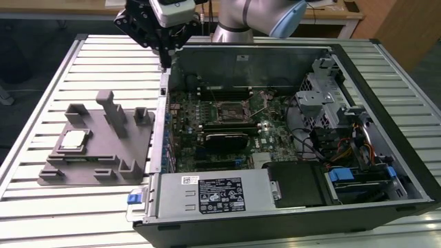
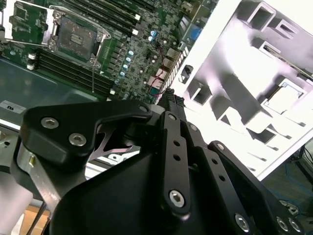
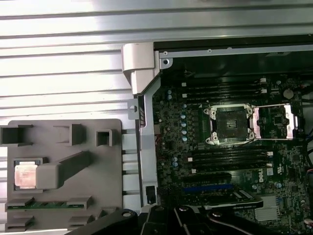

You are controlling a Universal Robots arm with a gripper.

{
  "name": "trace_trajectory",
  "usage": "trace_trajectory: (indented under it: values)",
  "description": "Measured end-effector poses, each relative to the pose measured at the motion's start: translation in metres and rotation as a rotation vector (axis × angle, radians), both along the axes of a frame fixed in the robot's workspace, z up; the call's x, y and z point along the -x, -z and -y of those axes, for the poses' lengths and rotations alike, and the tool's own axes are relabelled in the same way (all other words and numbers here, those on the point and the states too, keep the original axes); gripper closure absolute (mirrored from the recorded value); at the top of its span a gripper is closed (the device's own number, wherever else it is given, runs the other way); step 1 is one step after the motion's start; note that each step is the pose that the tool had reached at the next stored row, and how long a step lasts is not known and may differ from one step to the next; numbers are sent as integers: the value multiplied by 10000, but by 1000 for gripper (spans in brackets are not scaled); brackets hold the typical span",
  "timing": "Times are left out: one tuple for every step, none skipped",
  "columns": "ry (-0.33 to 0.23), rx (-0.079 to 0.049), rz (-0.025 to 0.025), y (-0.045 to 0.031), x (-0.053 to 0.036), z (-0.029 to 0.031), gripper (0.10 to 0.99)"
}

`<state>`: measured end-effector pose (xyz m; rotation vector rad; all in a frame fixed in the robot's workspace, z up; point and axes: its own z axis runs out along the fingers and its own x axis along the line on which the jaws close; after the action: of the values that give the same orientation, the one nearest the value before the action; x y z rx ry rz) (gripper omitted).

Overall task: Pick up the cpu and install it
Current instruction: 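Reach for the cpu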

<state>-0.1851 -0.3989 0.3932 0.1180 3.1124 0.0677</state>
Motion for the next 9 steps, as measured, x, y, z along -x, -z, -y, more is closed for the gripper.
trace_trajectory:
  values:
    - [0, 0, 0, 0, 13, 0, 980]
    - [0, 0, 0, 0, 26, 0, 980]
    - [0, 0, 0, 0, 38, 0, 980]
    - [1, 0, 0, 0, 50, 0, 980]
    - [0, 0, 0, 0, 62, 0, 980]
    - [0, 1, 0, 0, 71, 0, 980]
    - [0, 0, 0, 0, 80, 0, 980]
    - [0, 0, 0, 0, 89, 0, 980]
    - [-1, 0, 0, 0, 97, 0, 980]
